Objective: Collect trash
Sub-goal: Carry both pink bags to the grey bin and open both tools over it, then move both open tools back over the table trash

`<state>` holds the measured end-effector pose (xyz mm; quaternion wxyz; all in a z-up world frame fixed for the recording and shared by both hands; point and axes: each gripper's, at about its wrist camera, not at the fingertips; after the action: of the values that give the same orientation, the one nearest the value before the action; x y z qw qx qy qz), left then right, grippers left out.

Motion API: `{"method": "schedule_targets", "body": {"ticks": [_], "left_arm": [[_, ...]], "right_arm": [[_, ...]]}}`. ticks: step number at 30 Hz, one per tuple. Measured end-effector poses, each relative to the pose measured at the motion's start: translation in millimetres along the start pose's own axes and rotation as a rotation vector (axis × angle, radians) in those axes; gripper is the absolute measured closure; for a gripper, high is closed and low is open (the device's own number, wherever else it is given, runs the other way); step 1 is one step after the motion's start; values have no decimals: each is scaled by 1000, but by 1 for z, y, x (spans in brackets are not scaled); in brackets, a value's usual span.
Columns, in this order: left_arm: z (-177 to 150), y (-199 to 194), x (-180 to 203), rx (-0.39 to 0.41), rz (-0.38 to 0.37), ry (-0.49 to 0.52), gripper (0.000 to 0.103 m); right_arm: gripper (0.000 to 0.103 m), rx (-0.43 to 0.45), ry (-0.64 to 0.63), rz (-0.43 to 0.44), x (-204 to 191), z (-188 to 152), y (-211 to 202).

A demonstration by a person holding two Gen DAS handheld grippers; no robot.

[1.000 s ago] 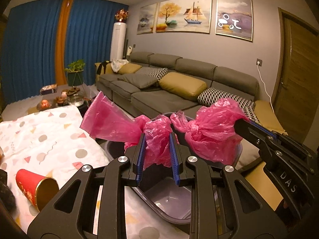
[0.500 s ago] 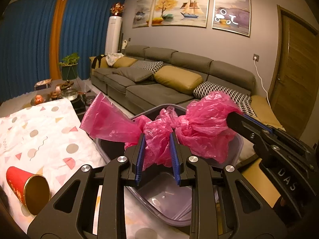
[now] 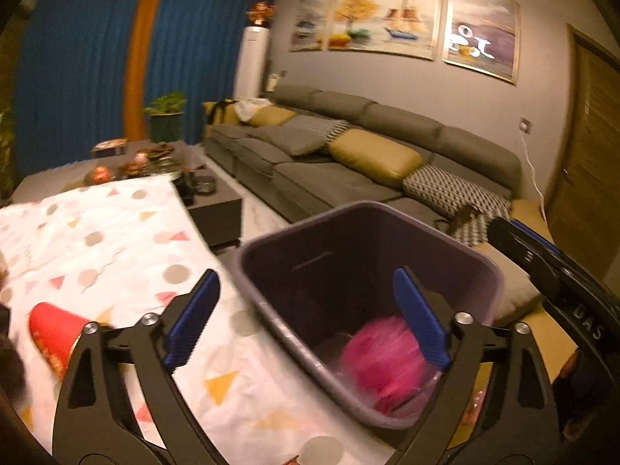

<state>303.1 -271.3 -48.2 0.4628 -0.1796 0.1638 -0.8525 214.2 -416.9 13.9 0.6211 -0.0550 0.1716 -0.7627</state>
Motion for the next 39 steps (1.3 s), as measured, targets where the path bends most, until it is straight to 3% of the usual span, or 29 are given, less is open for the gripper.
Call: {"method": "schedule_targets", "body": {"ticks": [4,9,12,25,39], "left_arm": [[2,-24,-8,36,72,-15,7],[-2,-65,-14,63,150,-18,6],[-8,-91,-16,72,187,-16,6],[-46,-212,-51,119,352,-43,6],[-86,-311,-104,163,516,-89,6]], "right_arm": [[55,22,5,-7,-3,1,-14],[29,74,1,-26,-12,1,-43],[24,92,-6,-36,-20,-2,-63],[20,120,-45,37,-69,-23,-131],[19,82,-90,203,-151,-55,-157]]}}
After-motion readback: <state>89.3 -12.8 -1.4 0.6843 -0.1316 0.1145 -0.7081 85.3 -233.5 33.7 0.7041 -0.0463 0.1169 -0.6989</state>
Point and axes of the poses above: each gripper's, at about its wrist camera, not at the fingertips, and y roughly the way its jaws point, x to its right, z to its top, and after that the axes turned 1 degree about y, right-handed
